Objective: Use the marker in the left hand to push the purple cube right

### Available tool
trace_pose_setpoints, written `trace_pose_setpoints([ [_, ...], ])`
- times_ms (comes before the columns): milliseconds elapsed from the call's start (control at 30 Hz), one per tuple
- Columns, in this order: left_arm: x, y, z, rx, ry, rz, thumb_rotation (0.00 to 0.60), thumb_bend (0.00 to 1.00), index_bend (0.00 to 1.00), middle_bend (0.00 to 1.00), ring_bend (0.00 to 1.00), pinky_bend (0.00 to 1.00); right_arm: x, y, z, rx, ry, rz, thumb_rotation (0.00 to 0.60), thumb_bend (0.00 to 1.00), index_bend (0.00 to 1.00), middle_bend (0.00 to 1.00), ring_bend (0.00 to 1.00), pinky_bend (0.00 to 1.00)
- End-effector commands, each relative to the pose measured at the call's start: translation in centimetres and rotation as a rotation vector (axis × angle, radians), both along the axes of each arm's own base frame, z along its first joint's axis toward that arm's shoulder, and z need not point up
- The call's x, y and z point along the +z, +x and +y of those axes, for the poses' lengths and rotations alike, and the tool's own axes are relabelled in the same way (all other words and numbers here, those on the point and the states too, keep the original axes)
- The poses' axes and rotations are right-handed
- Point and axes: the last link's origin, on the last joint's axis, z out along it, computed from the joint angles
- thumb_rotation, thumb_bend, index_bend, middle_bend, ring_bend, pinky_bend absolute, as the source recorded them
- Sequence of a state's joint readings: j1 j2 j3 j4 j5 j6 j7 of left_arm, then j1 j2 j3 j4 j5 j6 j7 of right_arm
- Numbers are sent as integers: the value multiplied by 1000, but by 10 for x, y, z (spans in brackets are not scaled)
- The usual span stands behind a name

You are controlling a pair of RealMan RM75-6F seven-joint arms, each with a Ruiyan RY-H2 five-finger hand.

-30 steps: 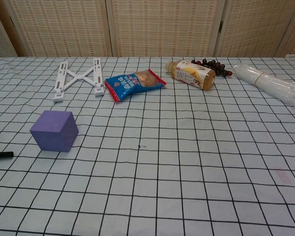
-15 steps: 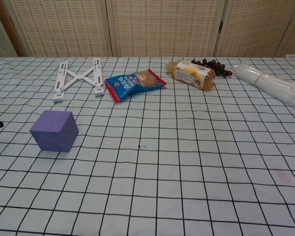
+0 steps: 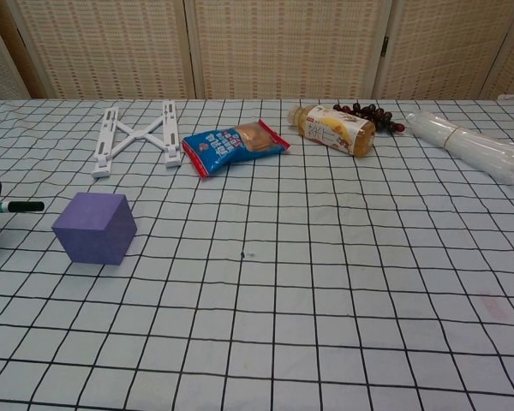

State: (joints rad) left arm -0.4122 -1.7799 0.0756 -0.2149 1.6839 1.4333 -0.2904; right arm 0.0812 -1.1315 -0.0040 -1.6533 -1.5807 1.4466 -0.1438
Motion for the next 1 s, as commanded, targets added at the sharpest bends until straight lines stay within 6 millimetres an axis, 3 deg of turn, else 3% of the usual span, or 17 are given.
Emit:
trace_pose_setpoints([
  [33,-2,2,0,-9,-3,-7,600,747,748,749,685,855,1,0,0,1,1,-2,600,133,0,0,0,0],
  [500,-32,23,1,-70,-59,7,600,744,748,761,685,856,3,1,1,8,4,-12,600,133,0,0,0,0],
  [1000,-63,59,1,-172,-69,-30,600,741,748,761,685,856,5,0,3,6,20,-19,600,133,0,0,0,0],
])
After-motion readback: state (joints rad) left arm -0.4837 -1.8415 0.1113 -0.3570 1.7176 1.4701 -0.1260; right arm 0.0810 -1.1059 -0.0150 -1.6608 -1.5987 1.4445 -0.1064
